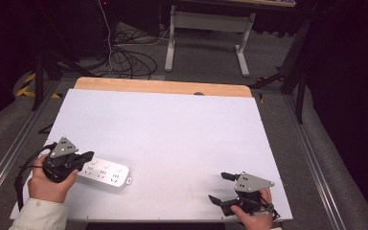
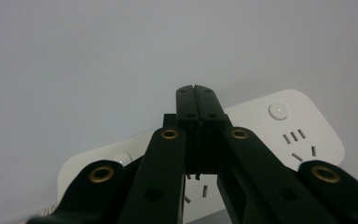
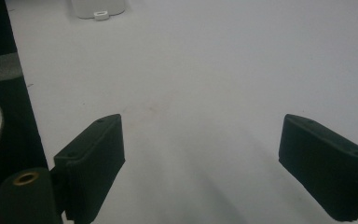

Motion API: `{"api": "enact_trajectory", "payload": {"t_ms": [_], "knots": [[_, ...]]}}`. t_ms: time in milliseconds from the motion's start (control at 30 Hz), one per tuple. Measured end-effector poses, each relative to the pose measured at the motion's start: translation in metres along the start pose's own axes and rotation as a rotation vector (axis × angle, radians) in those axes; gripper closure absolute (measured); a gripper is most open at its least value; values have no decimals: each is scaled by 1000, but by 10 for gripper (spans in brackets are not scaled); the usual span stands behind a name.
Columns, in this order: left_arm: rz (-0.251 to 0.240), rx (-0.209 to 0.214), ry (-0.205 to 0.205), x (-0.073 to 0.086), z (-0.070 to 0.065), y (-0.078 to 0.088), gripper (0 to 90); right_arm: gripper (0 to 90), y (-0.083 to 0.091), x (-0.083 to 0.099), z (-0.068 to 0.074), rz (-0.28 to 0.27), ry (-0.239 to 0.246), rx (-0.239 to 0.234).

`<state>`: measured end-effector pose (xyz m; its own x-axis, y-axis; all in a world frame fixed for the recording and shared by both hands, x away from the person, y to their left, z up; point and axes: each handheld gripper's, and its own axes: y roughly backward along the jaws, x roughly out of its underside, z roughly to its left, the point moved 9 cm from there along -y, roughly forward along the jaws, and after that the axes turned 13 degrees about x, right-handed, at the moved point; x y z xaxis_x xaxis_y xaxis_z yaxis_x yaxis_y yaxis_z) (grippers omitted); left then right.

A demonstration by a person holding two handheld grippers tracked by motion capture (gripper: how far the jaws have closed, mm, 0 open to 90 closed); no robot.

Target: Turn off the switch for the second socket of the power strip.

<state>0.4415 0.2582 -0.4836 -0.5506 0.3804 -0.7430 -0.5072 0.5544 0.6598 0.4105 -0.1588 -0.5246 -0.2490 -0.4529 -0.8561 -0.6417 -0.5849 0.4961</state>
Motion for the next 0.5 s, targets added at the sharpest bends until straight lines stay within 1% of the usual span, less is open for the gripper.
{"api": "enact_trajectory", "payload": {"t_ms": [33, 100, 167, 200, 233, 267, 300, 333, 400, 433, 500], "knots": [[-2, 1, -4, -1, -1, 1, 896, 146, 0, 0, 0, 0, 0, -1], [-15, 2, -10, -3, -3, 2, 842, 146, 0, 0, 0, 0, 0, -1], [-20, 14, -14, -5, -6, 4, 749, 146, 0, 0, 0, 1, 0, 1], [-25, 16, -16, -6, -7, 5, 749, 146, 0, 0, 0, 1, 0, 1], [-39, 23, -12, -7, -9, 6, 718, 146, 0, 0, 0, 0, -2, 0], [-55, 30, -14, -9, -11, 7, 676, 146, 0, 0, 0, 1, -1, 0], [-64, 26, -20, -10, -12, 9, 631, 146, 0, 0, 0, -1, -2, -1], [-81, 36, -24, -12, -14, 10, 601, 146, 0, 0, 0, 0, 0, 1], [-111, 47, -26, -15, -18, 13, 543, 146, 0, 0, 1, -1, -1, 0], [-121, 49, -35, -16, -18, 15, 514, 146, 0, 0, 1, -1, 0, 1], [-149, 64, -40, -19, -22, 17, 484, 146, 0, 0, 0, -1, -1, 2]]}}
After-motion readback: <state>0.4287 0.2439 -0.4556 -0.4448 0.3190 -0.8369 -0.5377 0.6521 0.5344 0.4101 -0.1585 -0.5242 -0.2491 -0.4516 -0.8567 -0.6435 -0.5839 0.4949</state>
